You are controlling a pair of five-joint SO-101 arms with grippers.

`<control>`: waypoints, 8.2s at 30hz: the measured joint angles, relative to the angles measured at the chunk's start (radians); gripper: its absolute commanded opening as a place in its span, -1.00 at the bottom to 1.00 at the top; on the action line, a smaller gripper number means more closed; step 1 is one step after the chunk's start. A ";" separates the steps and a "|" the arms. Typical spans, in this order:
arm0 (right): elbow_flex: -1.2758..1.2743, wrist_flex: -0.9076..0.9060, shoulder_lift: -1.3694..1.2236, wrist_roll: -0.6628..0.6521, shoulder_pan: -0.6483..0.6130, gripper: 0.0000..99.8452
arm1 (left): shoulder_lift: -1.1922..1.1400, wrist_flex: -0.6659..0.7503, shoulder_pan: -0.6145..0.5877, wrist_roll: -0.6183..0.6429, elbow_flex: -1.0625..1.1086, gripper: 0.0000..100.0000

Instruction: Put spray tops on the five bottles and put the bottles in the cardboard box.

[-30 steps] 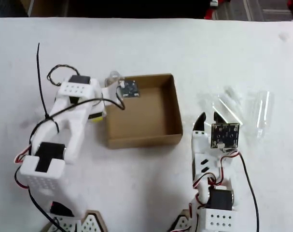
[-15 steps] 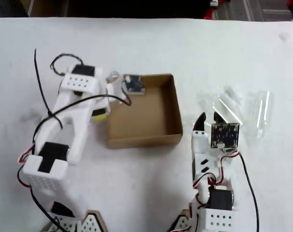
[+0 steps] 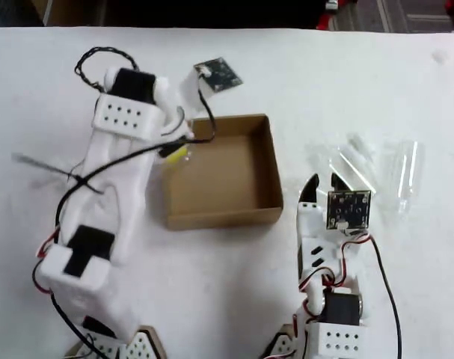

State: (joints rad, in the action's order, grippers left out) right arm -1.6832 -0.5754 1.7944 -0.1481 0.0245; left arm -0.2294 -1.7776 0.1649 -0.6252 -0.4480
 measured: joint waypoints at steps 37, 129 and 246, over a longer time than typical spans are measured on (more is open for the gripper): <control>0.000 0.000 0.000 0.000 0.000 -0.81 | 1.620 0.872 0.311 0.354 1.321 -0.96; 0.000 0.000 0.000 0.000 0.000 -0.81 | 0.239 2.545 0.123 0.669 1.361 -0.55; 0.000 -0.003 0.000 0.000 -0.012 -0.81 | 0.310 0.597 -0.712 -0.048 1.103 -0.96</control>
State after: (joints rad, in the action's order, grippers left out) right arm -1.6832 -0.5785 1.7944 -0.1481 0.0123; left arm 0.0806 -1.1807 -0.5470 -0.6728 0.6552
